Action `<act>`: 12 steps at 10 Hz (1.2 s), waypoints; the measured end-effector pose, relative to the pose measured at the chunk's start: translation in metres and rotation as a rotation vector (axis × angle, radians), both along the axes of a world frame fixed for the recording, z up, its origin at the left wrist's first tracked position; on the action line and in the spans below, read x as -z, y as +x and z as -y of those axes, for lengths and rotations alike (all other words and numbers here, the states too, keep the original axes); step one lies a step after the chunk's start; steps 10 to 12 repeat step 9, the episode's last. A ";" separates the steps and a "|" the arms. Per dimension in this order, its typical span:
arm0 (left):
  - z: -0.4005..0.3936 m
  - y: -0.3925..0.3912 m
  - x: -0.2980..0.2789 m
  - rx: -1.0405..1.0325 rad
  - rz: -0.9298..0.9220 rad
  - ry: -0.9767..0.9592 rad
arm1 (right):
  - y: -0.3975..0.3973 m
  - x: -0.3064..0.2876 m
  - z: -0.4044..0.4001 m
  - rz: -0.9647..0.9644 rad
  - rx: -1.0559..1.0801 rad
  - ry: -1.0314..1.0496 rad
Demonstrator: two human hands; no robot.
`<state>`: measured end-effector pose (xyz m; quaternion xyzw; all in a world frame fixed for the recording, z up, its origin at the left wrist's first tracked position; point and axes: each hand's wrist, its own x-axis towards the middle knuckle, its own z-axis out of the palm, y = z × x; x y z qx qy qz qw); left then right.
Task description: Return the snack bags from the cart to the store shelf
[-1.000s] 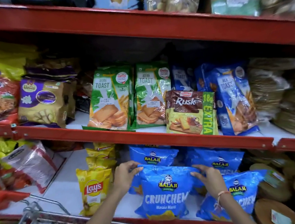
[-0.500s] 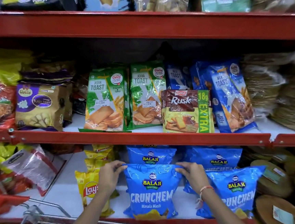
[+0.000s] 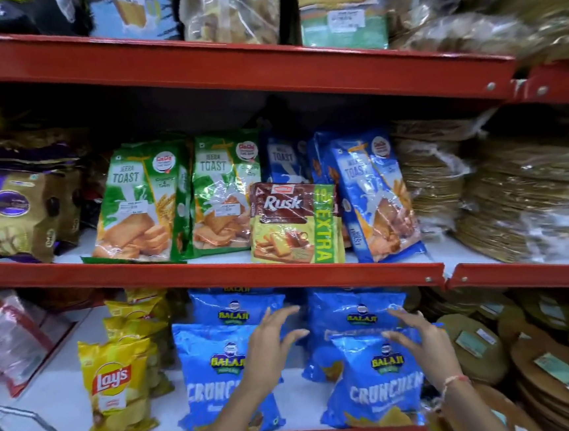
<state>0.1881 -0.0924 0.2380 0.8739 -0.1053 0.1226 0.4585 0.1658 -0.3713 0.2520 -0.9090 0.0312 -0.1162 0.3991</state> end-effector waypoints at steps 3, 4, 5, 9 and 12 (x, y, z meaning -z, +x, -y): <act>0.073 0.014 0.000 0.069 -0.123 0.265 | 0.012 0.016 0.079 -0.075 0.090 -0.120; 0.071 0.022 -0.005 0.018 -0.109 0.369 | 0.018 0.020 0.074 0.010 0.112 -0.126; 0.058 0.024 -0.006 -0.029 -0.105 0.428 | 0.021 0.020 0.061 0.061 0.086 -0.091; 0.031 0.003 -0.024 -0.009 0.058 0.265 | 0.008 -0.009 0.031 0.159 0.036 -0.045; 0.031 0.003 -0.024 -0.009 0.058 0.265 | 0.008 -0.009 0.031 0.159 0.036 -0.045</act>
